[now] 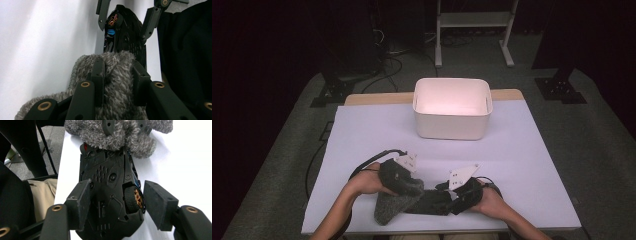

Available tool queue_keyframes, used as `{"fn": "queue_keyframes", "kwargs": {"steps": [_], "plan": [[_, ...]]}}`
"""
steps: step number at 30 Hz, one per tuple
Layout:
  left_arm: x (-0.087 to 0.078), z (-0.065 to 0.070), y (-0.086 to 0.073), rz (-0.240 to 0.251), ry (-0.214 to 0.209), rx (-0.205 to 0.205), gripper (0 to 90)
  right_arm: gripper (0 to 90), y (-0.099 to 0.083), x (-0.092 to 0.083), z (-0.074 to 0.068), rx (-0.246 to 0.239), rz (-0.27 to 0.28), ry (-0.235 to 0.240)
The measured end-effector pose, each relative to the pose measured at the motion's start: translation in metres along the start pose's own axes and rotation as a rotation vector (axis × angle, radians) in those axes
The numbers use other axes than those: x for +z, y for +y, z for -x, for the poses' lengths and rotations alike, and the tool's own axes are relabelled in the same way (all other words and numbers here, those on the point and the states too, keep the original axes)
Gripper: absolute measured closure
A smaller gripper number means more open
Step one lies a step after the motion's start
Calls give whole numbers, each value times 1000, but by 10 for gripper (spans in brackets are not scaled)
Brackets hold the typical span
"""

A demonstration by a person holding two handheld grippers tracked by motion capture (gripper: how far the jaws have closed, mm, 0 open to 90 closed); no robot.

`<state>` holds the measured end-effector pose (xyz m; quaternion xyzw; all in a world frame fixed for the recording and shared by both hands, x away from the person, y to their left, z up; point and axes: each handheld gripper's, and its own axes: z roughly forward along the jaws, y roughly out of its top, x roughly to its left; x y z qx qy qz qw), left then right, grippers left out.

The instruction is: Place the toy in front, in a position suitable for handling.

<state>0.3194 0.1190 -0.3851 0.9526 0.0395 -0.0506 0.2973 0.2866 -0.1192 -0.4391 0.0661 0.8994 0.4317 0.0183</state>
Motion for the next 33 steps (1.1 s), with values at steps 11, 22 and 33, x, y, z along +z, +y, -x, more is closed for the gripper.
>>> {"fn": "queue_keyframes", "kwargs": {"steps": [11,22,33], "plan": [[-5,14,-4,65,-30,30,697,329,12,17,8,59,-60,122],[-6,15,-7,109,-66,12,718,520,14,26,7,83,-21,212],[-2,16,-2,109,-75,24,716,554,13,17,6,97,-4,201]]}}
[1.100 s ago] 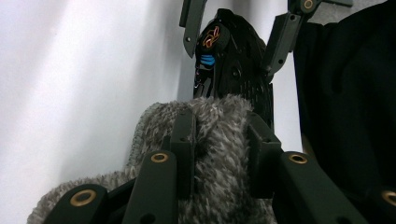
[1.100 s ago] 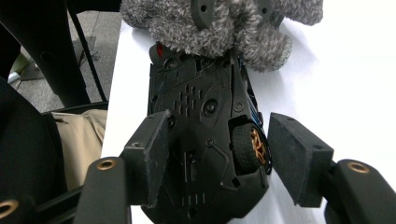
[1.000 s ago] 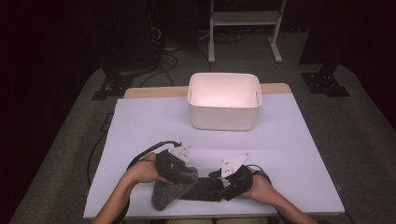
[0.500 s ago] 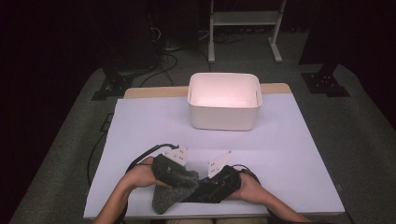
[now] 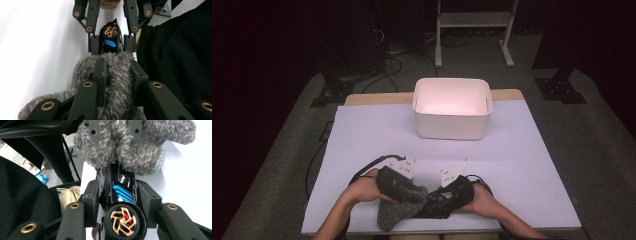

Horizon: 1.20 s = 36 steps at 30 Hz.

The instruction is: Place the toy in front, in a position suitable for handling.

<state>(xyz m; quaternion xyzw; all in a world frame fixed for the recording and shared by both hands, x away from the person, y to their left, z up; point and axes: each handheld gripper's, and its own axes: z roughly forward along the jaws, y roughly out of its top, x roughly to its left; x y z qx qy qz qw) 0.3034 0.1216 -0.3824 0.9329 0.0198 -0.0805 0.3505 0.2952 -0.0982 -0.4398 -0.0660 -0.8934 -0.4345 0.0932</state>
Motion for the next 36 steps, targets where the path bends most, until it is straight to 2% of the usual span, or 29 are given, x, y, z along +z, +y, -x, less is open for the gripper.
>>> {"fn": "queue_keyframes", "kwargs": {"steps": [6,10,12,14,19,24,26,29,34,36], "plan": [[0,2,3,-18,4,10,715,500,2,15,-1,-8,-69,6],[0,3,5,-6,-20,9,715,539,0,14,-1,-15,-48,19],[-1,4,7,-4,-11,12,715,552,0,13,-6,-50,-48,1],[-3,3,8,2,2,12,715,554,1,12,-10,-87,-56,-40],[-9,-1,11,-11,43,19,715,555,-3,3,-6,-86,-50,-120],[-12,-8,12,-42,78,10,715,554,-7,-10,0,-125,-78,-206],[-14,-11,11,-42,88,-4,715,555,-11,-18,5,-110,-78,-221],[-14,-14,10,-42,101,-6,715,560,-18,-30,13,-80,-53,-193],[-2,-15,13,-79,93,4,715,561,-20,-33,15,-74,-31,-201],[-2,-15,13,-80,88,6,716,558,-21,-34,14,-67,-24,-200]]}}
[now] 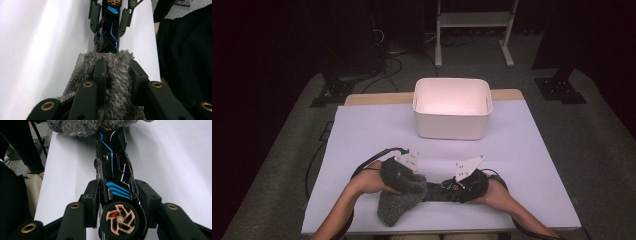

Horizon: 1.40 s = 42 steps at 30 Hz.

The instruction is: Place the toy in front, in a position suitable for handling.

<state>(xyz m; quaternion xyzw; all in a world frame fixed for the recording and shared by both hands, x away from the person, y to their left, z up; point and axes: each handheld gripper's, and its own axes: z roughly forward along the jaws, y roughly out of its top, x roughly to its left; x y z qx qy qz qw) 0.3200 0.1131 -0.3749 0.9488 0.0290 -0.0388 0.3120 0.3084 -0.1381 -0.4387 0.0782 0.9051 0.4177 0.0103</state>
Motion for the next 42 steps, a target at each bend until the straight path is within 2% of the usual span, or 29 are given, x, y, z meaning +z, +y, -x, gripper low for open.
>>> {"fn": "queue_keyframes", "kwargs": {"steps": [4,8,12,13,17,19,21,24,29,31,33,38,42], "plan": [[-2,2,-3,6,-4,4,715,500,-4,-7,-1,3,4,-14],[-10,0,-7,24,20,-6,714,511,-13,-17,-1,35,13,-8],[-10,0,-6,28,18,-4,727,579,-21,-18,-2,51,0,-5],[-9,1,-6,29,12,-2,742,633,-21,-17,-3,48,-1,0],[-1,2,-2,15,-8,14,763,630,-19,-12,-9,33,-7,-13],[-2,2,0,25,-12,8,763,630,-19,-11,-9,32,-6,-18],[-2,3,4,30,-11,33,762,630,-20,-11,-10,41,3,-20],[1,4,15,33,-21,48,762,631,-18,-8,-11,33,9,-20],[20,3,35,-4,-59,98,761,630,-12,-1,-15,8,7,-15],[29,3,42,-20,-73,110,761,630,-11,0,-15,4,9,-14],[32,2,45,-14,-78,109,761,631,-12,0,-15,14,13,-14],[23,2,35,-24,-54,122,756,639,-14,-1,-14,21,11,-11],[8,2,15,-6,-23,85,750,647,-16,0,-15,17,-2,-19]]}}
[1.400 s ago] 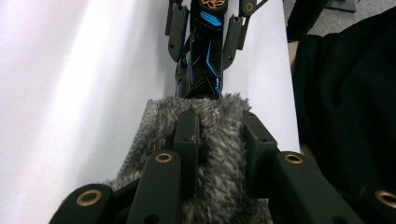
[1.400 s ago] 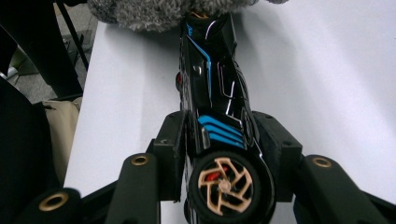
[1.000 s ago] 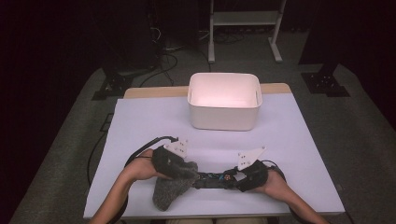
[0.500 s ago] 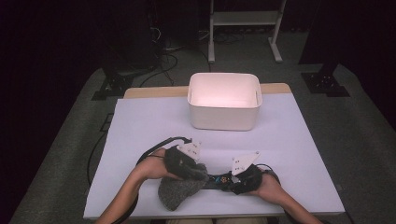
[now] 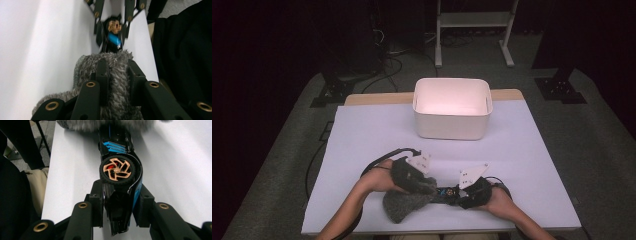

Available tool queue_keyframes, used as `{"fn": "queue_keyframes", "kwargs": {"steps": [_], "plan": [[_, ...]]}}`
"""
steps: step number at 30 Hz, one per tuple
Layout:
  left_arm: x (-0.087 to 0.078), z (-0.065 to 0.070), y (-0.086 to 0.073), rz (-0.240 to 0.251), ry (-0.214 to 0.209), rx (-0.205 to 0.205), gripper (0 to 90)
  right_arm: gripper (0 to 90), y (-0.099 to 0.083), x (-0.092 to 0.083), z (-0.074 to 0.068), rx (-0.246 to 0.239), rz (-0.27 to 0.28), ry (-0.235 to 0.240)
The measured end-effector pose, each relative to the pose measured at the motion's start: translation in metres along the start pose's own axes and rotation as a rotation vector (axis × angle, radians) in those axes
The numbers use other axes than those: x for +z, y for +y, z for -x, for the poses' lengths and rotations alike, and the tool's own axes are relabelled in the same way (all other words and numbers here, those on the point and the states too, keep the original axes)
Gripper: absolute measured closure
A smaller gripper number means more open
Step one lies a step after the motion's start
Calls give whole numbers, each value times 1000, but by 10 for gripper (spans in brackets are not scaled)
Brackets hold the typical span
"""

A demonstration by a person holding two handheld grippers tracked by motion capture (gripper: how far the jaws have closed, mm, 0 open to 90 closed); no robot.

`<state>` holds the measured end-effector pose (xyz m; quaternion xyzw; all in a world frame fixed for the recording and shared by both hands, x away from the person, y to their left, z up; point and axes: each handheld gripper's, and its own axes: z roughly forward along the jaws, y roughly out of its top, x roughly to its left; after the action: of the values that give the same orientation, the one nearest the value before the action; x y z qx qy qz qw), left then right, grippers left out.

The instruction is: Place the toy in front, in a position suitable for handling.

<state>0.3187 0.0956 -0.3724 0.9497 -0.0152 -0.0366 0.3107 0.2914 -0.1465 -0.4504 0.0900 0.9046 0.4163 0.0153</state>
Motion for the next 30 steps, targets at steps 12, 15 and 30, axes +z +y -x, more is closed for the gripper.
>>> {"fn": "queue_keyframes", "kwargs": {"steps": [12,15,30], "plan": [[-29,9,-47,32,46,-95,742,646,0,0,1,6,1,2],[-28,10,-47,35,46,-97,742,647,-1,0,1,8,4,0],[-19,4,-19,36,12,-58,739,666,-1,-12,0,12,33,-8]]}}
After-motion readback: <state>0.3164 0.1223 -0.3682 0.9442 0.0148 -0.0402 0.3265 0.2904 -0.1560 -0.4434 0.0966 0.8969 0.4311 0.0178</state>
